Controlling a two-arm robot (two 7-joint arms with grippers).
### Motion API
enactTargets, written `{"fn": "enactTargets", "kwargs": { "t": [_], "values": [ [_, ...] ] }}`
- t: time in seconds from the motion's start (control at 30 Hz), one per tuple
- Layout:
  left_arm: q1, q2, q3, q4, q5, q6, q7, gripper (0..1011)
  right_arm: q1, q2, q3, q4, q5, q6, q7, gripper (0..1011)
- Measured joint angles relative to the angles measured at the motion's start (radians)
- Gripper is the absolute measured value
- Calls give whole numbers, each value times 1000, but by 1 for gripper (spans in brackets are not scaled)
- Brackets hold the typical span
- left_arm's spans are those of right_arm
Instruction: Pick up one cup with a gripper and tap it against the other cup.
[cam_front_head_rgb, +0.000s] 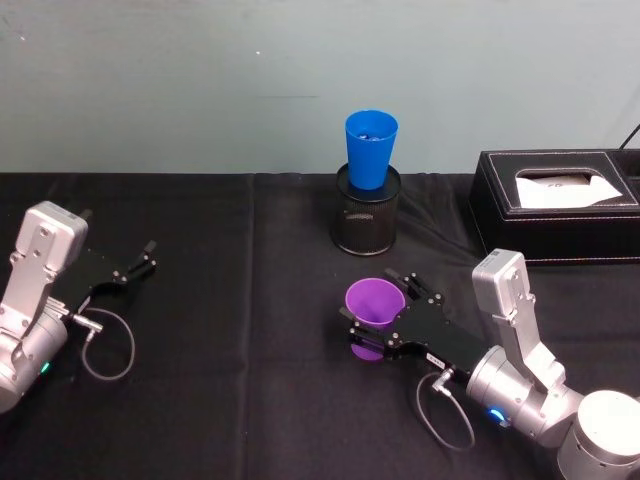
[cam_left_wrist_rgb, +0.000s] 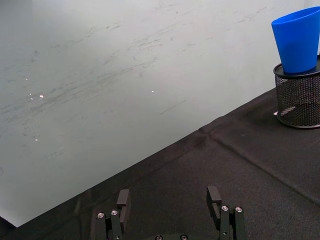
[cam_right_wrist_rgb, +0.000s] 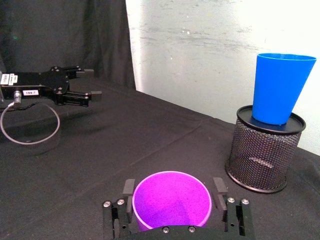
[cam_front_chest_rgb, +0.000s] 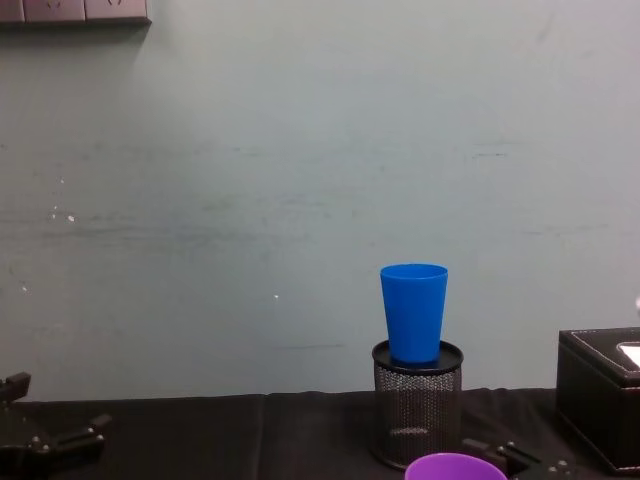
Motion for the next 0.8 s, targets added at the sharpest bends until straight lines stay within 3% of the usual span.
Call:
{"fn": "enactTargets", "kwargs": {
  "t": [0.1, 0.43, 0.8],
  "values": [
    [0, 0, 0, 0, 0, 0, 0, 1000, 0, 0, 0, 0, 0, 0, 0, 997],
    [0, 0, 0, 0, 0, 0, 0, 1000, 1, 0, 0, 0, -1, 1, -1, 1003],
    [0, 0, 0, 0, 0, 0, 0, 1000, -28, 19, 32, -127, 27, 11, -9, 1003]
  ]
}}
